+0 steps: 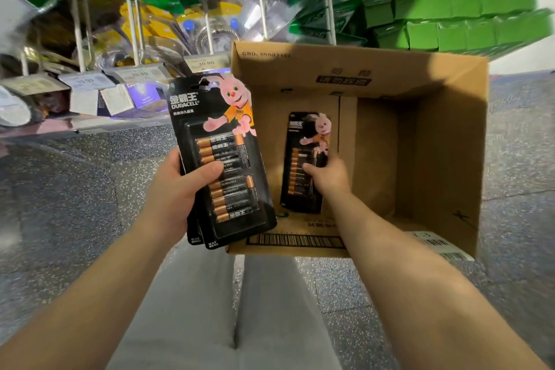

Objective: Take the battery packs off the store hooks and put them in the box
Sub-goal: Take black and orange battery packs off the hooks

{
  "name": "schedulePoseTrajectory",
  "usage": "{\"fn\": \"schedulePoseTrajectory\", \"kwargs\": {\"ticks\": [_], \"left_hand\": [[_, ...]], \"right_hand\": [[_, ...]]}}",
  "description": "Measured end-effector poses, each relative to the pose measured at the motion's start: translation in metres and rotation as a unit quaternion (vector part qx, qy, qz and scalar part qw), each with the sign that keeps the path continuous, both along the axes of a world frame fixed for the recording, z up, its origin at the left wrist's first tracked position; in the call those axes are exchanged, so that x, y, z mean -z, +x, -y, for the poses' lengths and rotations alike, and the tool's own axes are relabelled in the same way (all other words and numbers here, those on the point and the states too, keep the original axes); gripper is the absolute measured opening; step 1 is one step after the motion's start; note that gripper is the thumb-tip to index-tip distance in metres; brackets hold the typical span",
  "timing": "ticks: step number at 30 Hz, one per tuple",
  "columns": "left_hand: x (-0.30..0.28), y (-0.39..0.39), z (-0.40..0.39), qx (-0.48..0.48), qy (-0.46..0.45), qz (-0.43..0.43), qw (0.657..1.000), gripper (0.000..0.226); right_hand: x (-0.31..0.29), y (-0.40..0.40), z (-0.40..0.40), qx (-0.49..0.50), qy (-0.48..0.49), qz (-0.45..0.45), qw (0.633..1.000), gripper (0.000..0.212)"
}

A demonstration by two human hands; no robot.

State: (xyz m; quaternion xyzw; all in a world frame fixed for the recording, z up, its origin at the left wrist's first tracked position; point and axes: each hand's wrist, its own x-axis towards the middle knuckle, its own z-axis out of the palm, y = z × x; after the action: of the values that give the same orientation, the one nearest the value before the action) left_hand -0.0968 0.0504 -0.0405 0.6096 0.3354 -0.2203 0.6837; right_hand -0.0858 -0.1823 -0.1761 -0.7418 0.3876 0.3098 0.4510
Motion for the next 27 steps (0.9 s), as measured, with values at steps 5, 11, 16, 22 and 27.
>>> {"fn": "schedulePoseTrajectory", "kwargs": {"ticks": [5,11,16,22,27], "left_hand": [[-0.017,0.002,0.001,-0.018,-0.019,0.011,1.000,0.033],[-0.028,0.003,0.009,-0.010,-0.007,-0.001,1.000,0.027],[-0.076,0.019,0.021,-0.006,-0.038,0.074,0.997,0.025],[-0.188,0.051,0.006,0.004,-0.049,0.233,0.971,0.049],[-0.291,0.057,-0.020,-0.048,-0.021,0.353,0.934,0.031]], "right_hand": [[-0.027,-0.002,0.021,0.090,0.009,0.045,0.995,0.035],[-0.111,-0.006,0.034,0.119,0.148,0.128,0.973,0.023],[-0.218,0.005,0.032,0.056,0.215,0.228,0.948,0.026],[-0.344,0.043,0.003,-0.001,0.217,0.345,0.913,0.021],[-0.451,0.062,-0.039,-0.064,0.244,0.450,0.857,0.018]]}}
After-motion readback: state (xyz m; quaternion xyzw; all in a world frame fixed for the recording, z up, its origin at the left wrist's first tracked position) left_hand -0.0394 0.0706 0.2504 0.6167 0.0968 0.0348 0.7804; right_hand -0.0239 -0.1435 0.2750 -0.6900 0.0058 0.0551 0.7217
